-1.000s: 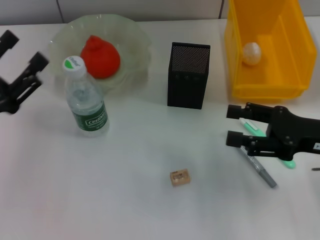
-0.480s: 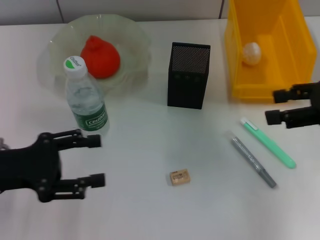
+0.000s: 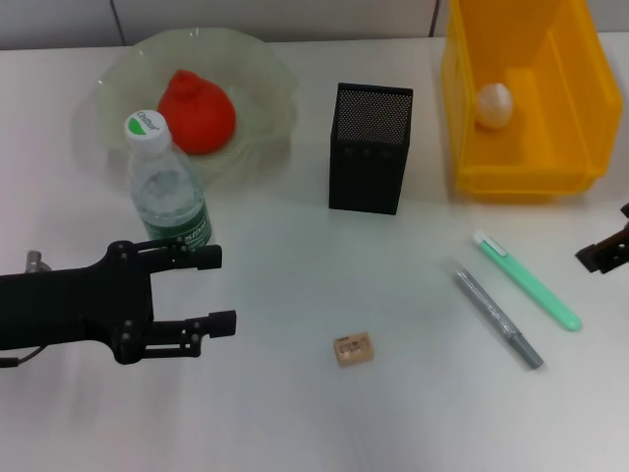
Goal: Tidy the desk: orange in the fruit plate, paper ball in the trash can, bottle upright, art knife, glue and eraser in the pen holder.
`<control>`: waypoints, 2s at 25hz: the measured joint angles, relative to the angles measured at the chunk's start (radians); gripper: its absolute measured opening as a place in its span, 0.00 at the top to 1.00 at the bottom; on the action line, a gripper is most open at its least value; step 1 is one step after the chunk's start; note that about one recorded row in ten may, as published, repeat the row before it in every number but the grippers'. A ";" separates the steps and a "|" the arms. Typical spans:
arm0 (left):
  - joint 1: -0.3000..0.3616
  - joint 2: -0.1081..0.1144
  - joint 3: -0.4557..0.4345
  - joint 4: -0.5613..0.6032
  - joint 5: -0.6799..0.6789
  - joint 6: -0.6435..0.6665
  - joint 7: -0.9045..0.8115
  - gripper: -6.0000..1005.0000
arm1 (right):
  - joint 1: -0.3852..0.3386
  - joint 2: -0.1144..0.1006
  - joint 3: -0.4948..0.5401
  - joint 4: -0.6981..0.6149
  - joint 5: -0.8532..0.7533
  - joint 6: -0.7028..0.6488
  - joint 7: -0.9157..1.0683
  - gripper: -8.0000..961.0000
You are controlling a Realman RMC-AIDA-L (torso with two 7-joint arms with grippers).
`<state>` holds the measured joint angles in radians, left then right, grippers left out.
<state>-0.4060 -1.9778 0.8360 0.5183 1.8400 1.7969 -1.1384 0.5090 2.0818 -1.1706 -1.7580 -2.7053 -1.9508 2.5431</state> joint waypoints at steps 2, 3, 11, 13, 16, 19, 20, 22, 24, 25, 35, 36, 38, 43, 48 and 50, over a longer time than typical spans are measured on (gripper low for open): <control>-0.001 -0.003 0.003 -0.003 0.001 -0.015 -0.001 0.22 | 0.002 0.002 -0.054 0.046 -0.017 0.061 0.041 0.16; -0.002 -0.006 0.005 -0.004 0.001 -0.022 -0.001 0.22 | 0.002 0.002 -0.073 0.075 -0.018 0.098 0.059 0.16; -0.004 -0.016 0.008 -0.011 0.003 -0.050 -0.011 0.22 | 0.057 0.002 -0.131 0.367 -0.018 0.363 0.095 0.16; -0.002 -0.019 0.008 -0.012 0.003 -0.060 -0.015 0.22 | 0.074 0.002 -0.162 0.432 -0.016 0.421 0.094 0.16; 0.000 -0.024 0.008 -0.013 0.004 -0.067 -0.017 0.22 | 0.102 0.001 -0.187 0.521 -0.016 0.486 0.089 0.16; 0.003 -0.027 0.008 -0.013 0.004 -0.072 -0.017 0.22 | 0.136 0.001 -0.203 0.599 -0.016 0.528 0.078 0.22; 0.004 -0.028 0.008 -0.013 0.004 -0.076 -0.017 0.22 | 0.145 0.001 -0.209 0.620 -0.016 0.541 0.075 0.24; 0.006 -0.029 0.008 -0.013 0.004 -0.082 -0.017 0.22 | 0.158 0.001 -0.222 0.651 -0.017 0.565 0.070 0.30; 0.007 -0.030 0.009 -0.014 0.005 -0.085 -0.017 0.22 | 0.166 0.001 -0.231 0.667 -0.018 0.581 0.062 0.39; 0.007 -0.031 0.009 -0.014 0.005 -0.086 -0.017 0.22 | 0.168 0.001 -0.232 0.670 -0.018 0.583 0.059 0.43; 0.008 -0.032 0.009 -0.025 0.007 -0.104 -0.016 0.22 | 0.189 0.002 -0.232 0.705 -0.013 0.601 0.045 0.78; 0.008 -0.031 0.009 -0.026 0.007 -0.106 -0.016 0.22 | 0.181 0.002 -0.228 0.679 -0.010 0.591 0.045 0.80; 0.008 -0.030 0.009 -0.027 0.007 -0.108 -0.016 0.22 | 0.161 0.000 -0.220 0.614 0.006 0.559 0.043 0.82; 0.010 -0.029 0.009 -0.027 0.007 -0.108 -0.016 0.22 | 0.108 -0.005 -0.073 0.401 0.125 0.420 -0.014 0.82; 0.012 -0.029 0.009 -0.026 0.007 -0.108 -0.014 0.22 | 0.101 -0.005 0.170 0.383 0.380 0.363 -0.122 0.82; 0.014 -0.029 0.009 -0.026 0.007 -0.108 -0.012 0.22 | 0.106 -0.010 0.288 0.486 0.559 0.374 -0.201 0.81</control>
<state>-0.3918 -2.0072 0.8452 0.4922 1.8469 1.6887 -1.1505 0.6149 2.0721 -0.8822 -1.2722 -2.1459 -1.5767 2.3422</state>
